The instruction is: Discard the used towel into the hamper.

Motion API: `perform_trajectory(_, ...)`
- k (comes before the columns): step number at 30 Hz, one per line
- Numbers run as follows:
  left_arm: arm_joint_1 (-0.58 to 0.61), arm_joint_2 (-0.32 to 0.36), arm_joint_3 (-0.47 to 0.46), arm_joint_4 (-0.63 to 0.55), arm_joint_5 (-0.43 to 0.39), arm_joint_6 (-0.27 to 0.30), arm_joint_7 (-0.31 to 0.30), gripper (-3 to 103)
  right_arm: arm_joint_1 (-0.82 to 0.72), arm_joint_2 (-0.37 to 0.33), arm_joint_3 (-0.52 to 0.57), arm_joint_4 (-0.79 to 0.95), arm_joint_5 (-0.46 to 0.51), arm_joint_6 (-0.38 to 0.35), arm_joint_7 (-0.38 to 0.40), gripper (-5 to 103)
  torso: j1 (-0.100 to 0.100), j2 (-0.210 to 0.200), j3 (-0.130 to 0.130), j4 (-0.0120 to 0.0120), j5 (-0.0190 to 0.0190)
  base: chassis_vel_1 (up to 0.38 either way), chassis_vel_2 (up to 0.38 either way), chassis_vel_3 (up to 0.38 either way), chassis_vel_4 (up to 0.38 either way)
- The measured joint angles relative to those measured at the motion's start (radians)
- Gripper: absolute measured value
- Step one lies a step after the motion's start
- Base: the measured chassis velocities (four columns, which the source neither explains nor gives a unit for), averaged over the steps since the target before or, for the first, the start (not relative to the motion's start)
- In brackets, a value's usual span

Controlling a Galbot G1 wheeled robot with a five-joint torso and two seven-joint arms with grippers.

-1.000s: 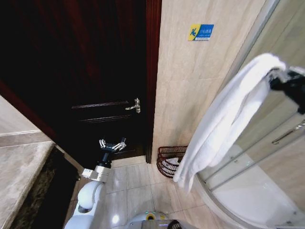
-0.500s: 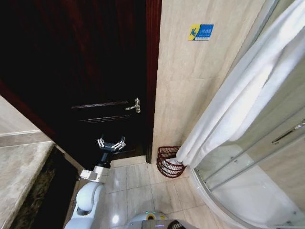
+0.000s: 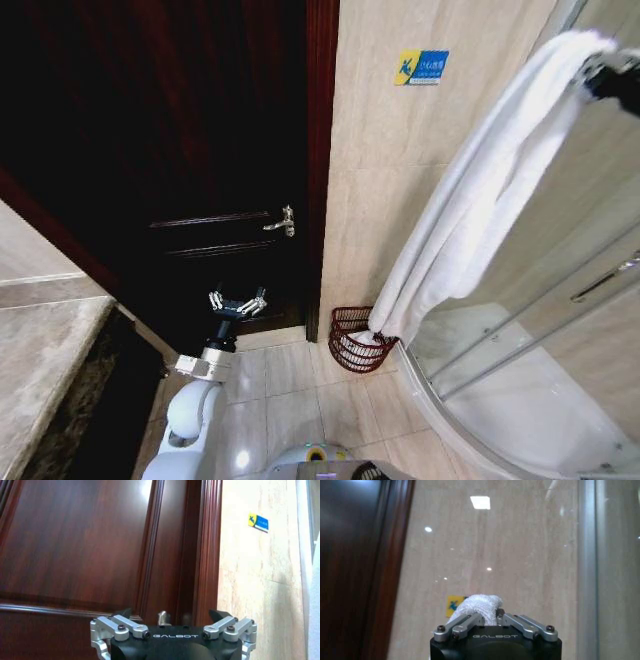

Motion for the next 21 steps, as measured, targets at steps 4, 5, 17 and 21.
perform_trajectory(4, 0.000, 0.002, -0.004, -0.013, 0.001, 0.003, 0.004, 100, -0.022, -0.067, -0.003, -0.080, -0.020, 0.023, -0.021, 4, 0.000, 0.000, 0.000, 0.0000, -0.0007, 0.000, 0.000, 0.000, 0.000)
perform_trajectory(5, 0.000, 0.002, -0.004, -0.013, 0.001, 0.003, 0.004, 100, -0.022, -0.067, -0.003, -0.080, -0.020, 0.023, -0.021, 4, 0.000, 0.000, 0.000, 0.0000, -0.0007, 0.000, 0.000, 0.000, 0.000)
perform_trajectory(17, -0.009, -0.025, 0.017, -0.002, 0.012, 0.002, 0.007, 100, -0.035, 0.048, 0.001, 0.029, -0.063, -0.025, -0.026, 4, 0.000, 0.000, 0.000, -0.0003, -0.0003, 0.000, 0.000, 0.000, 0.000)
perform_trajectory(21, -0.003, -0.013, 0.021, -0.013, 0.012, 0.017, 0.025, 100, -0.009, 0.124, 0.012, 0.125, -0.094, -0.055, 0.020, 4, 0.000, 0.000, 0.000, 0.0001, -0.0009, 0.000, 0.000, 0.000, 0.000)
